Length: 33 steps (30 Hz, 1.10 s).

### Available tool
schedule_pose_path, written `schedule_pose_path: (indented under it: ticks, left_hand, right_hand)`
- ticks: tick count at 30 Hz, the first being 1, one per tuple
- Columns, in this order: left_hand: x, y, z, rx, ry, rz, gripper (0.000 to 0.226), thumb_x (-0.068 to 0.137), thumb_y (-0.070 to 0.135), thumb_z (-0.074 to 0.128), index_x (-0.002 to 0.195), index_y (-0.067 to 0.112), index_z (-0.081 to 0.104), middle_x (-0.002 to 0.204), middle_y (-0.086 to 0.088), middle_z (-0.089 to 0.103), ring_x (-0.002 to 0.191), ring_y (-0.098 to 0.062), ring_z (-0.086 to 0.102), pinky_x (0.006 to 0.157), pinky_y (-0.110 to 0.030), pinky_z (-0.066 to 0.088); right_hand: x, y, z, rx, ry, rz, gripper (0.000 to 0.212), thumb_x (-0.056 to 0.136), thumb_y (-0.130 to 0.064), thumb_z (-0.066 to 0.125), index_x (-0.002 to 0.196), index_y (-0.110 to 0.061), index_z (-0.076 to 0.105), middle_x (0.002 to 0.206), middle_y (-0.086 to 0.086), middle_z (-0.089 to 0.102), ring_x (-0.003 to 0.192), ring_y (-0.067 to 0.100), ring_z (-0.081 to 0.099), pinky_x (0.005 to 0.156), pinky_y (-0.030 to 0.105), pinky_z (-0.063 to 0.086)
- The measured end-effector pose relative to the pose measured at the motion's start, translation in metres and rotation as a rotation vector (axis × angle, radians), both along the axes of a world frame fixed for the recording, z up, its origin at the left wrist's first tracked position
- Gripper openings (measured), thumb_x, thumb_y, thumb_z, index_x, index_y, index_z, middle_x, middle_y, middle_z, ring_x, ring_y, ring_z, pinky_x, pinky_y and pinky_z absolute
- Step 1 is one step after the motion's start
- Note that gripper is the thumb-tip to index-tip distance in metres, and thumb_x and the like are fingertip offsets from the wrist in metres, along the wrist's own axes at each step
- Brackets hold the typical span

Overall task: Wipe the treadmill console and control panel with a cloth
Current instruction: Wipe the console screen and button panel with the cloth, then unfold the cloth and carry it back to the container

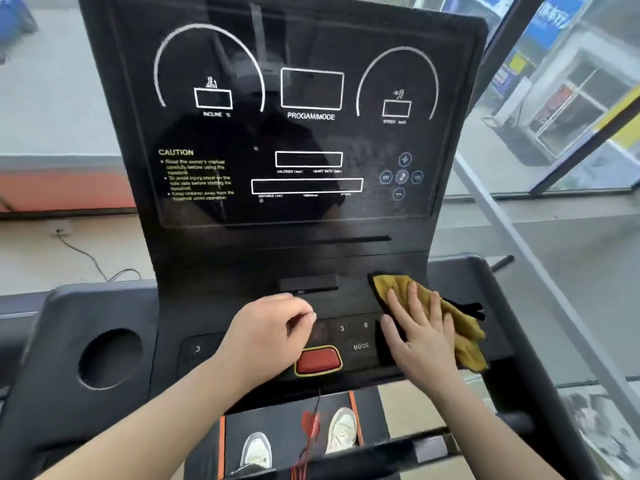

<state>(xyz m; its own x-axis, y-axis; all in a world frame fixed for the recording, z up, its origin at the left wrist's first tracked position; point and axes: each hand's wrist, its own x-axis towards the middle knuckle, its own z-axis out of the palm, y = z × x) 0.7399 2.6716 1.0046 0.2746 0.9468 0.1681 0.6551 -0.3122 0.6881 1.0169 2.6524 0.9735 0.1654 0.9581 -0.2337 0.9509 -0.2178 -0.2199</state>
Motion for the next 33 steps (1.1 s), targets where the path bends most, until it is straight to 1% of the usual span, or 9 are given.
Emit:
schedule_pose_path:
  ticks: [4, 8, 14, 20, 23, 25, 28, 31, 33]
  left_hand:
    - [-0.003, 0.001, 0.001, -0.014, 0.016, 0.027, 0.015, 0.092, 0.032, 0.061, 0.087, 0.028, 0.074, 0.079, 0.015, 0.067, 0.075, -0.004, 0.061, 0.067, -0.029, 0.054]
    - [-0.014, -0.002, 0.001, -0.023, 0.037, 0.081, 0.016, 0.093, 0.033, 0.060, 0.088, 0.028, 0.075, 0.080, 0.019, 0.068, 0.076, -0.002, 0.062, 0.067, -0.027, 0.054]
    - [-0.034, -0.010, 0.002, -0.033, 0.043, 0.123, 0.014, 0.095, 0.033, 0.063, 0.093, 0.028, 0.076, 0.083, 0.016, 0.069, 0.079, -0.003, 0.064, 0.070, -0.028, 0.056]
    - [-0.060, -0.020, 0.012, -0.003, 0.021, 0.208, 0.010, 0.095, 0.028, 0.068, 0.096, 0.027, 0.077, 0.086, 0.018, 0.071, 0.081, -0.002, 0.066, 0.074, -0.028, 0.058]
    - [-0.062, -0.018, 0.019, -0.032, -0.092, 0.288, 0.008, 0.092, 0.023, 0.072, 0.098, 0.027, 0.077, 0.086, 0.019, 0.071, 0.082, -0.004, 0.066, 0.074, -0.028, 0.057]
    - [-0.054, -0.010, 0.023, -0.091, -0.159, 0.291, 0.026, 0.091, 0.021, 0.075, 0.116, 0.026, 0.072, 0.096, 0.018, 0.069, 0.089, -0.003, 0.065, 0.078, -0.027, 0.058]
    - [-0.026, 0.000, 0.041, -0.180, -0.295, 0.202, 0.055, 0.088, 0.017, 0.079, 0.137, 0.031, 0.057, 0.119, 0.019, 0.063, 0.108, 0.003, 0.061, 0.087, -0.018, 0.054]
    - [0.007, 0.001, 0.068, -0.276, -0.480, 0.130, 0.046, 0.088, 0.005, 0.077, 0.123, 0.031, 0.064, 0.105, 0.010, 0.075, 0.099, -0.004, 0.071, 0.080, -0.019, 0.057]
    - [0.025, -0.003, 0.080, -0.308, -0.512, 0.120, 0.035, 0.087, 0.005, 0.078, 0.111, 0.028, 0.070, 0.096, 0.002, 0.078, 0.086, -0.017, 0.075, 0.070, -0.027, 0.062]
  right_hand:
    - [-0.005, 0.046, -0.001, 0.076, 0.139, -0.159, 0.060, 0.109, -0.039, 0.025, 0.166, -0.027, 0.007, 0.173, -0.004, -0.009, 0.160, 0.020, -0.009, 0.129, 0.048, 0.001]
    - [-0.042, 0.065, 0.000, 0.216, 0.391, -0.166, 0.063, 0.108, -0.030, 0.026, 0.165, -0.016, 0.003, 0.173, 0.002, -0.011, 0.159, 0.021, -0.012, 0.128, 0.042, -0.005]
    - [-0.114, 0.046, -0.001, 0.269, 0.542, 0.247, 0.060, 0.103, -0.030, 0.028, 0.161, -0.016, 0.028, 0.165, -0.013, -0.004, 0.155, 0.008, -0.017, 0.128, 0.034, -0.004]
    - [-0.152, 0.043, 0.028, 0.248, 0.647, 0.245, 0.047, 0.105, -0.023, 0.052, 0.151, -0.016, 0.051, 0.154, -0.019, 0.028, 0.153, 0.003, 0.018, 0.126, 0.027, 0.017]
    - [-0.154, 0.039, 0.051, 0.213, 0.854, 0.073, 0.031, 0.097, -0.022, 0.067, 0.127, -0.020, 0.073, 0.128, -0.019, 0.065, 0.125, 0.001, 0.060, 0.113, 0.025, 0.044]
    - [-0.149, 0.034, 0.072, 0.175, 1.021, 0.002, 0.019, 0.092, -0.028, 0.074, 0.109, -0.033, 0.081, 0.101, -0.014, 0.078, 0.097, 0.002, 0.071, 0.089, 0.026, 0.058]
    - [-0.132, 0.026, 0.105, 0.146, 1.259, -0.111, 0.004, 0.088, -0.025, 0.081, 0.091, -0.025, 0.083, 0.086, 0.002, 0.080, 0.076, 0.012, 0.071, 0.070, 0.028, 0.056]
    - [-0.108, 0.024, 0.123, 0.148, 1.327, -0.111, 0.016, 0.082, -0.020, 0.086, 0.090, -0.011, 0.076, 0.088, 0.009, 0.077, 0.080, 0.019, 0.071, 0.073, 0.032, 0.056]
    - [-0.089, 0.023, 0.131, 0.174, 1.277, -0.039, 0.012, 0.084, -0.015, 0.084, 0.083, -0.016, 0.072, 0.081, 0.006, 0.071, 0.077, 0.016, 0.067, 0.071, 0.029, 0.054]
